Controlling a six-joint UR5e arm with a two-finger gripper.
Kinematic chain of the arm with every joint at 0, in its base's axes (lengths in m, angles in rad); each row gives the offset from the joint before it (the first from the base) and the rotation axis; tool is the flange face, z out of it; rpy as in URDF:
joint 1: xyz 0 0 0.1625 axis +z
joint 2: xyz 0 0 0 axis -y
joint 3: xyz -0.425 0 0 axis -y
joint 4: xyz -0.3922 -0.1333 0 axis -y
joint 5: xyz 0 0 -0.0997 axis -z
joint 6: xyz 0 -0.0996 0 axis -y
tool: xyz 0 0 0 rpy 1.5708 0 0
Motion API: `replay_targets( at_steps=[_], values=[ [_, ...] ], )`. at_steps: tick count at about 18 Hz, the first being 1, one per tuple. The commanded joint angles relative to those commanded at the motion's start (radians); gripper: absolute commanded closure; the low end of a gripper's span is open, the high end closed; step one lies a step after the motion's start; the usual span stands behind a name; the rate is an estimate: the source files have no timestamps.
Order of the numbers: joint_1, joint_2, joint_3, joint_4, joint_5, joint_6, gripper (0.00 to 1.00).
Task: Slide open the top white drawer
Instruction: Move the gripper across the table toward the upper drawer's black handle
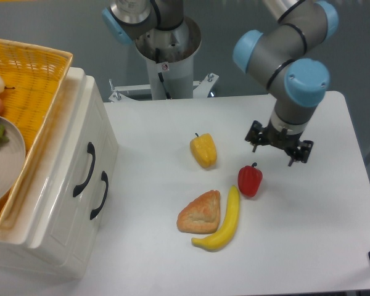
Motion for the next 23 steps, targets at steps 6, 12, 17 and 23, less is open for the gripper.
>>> replay_targets(
  at_steps=[6, 12, 17, 23],
  values=[
    [-0.106, 0.032, 0.0, -0.006, -0.095, -0.253, 0.0],
    [-0.167, 0.051, 0.0, -0.045, -0.202, -0.283, 0.0],
    [-0.2, 0.081, 0.002, -0.083, -0.295, -0.284, 0.0],
    [-0.253, 0.086, 0.014, -0.103, -0.344, -0.307, 0.0]
  ],
)
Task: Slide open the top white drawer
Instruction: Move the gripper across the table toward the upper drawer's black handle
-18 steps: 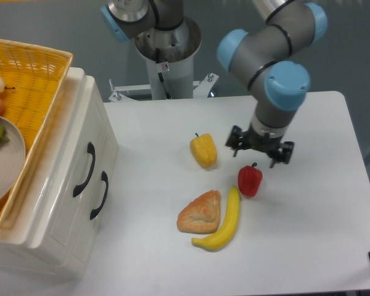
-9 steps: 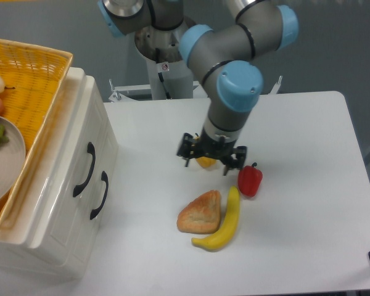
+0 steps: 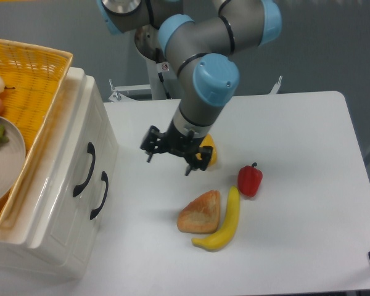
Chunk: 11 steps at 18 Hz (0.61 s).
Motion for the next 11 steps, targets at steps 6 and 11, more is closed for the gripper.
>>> replay_targets(
  at_steps=[6, 11],
  values=[
    [-0.055, -0.002, 0.009, 0.002, -0.038, -0.04, 0.0],
    [-0.074, -0.002, 0.018, -0.003, -0.069, -0.074, 0.0]
  ],
)
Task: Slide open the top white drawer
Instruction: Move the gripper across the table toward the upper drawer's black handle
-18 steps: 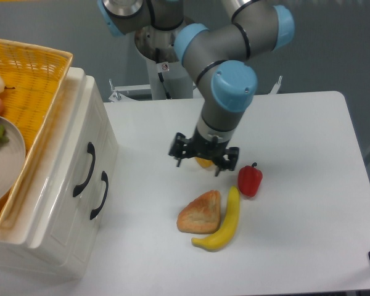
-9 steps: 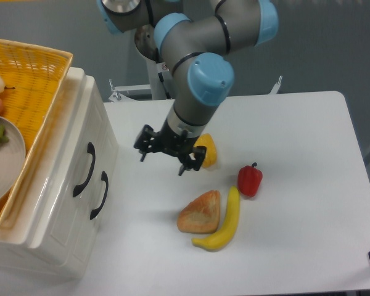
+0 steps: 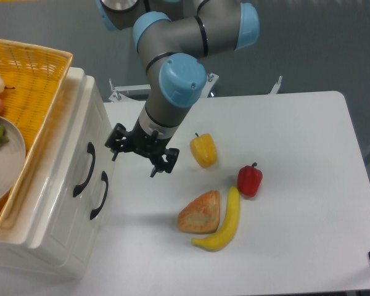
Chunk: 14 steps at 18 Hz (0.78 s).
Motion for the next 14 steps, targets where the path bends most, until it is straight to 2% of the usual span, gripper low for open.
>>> replay_targets(
  at_steps=[14],
  values=[
    [-0.032, -0.015, 0.014, 0.0, -0.028, -0.117, 0.01]
  ],
)
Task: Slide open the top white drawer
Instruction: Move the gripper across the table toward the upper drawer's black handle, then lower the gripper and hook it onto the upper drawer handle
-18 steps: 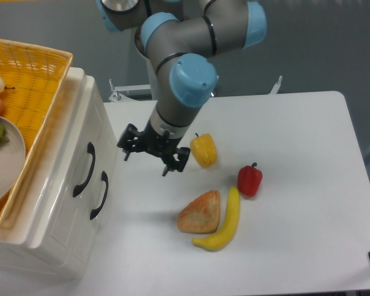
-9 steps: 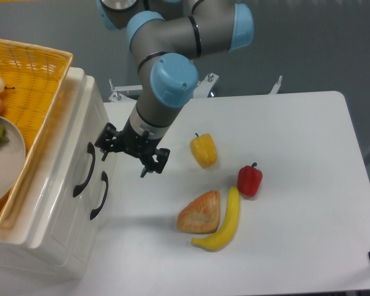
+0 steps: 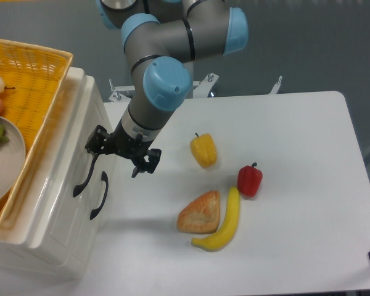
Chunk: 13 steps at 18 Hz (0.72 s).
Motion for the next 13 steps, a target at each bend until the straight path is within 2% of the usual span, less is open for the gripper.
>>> replay_targets(
  at_steps=[13],
  values=[
    [-0.035, -0.026, 0.006, 0.005, 0.012, -0.025, 0.04]
  ],
)
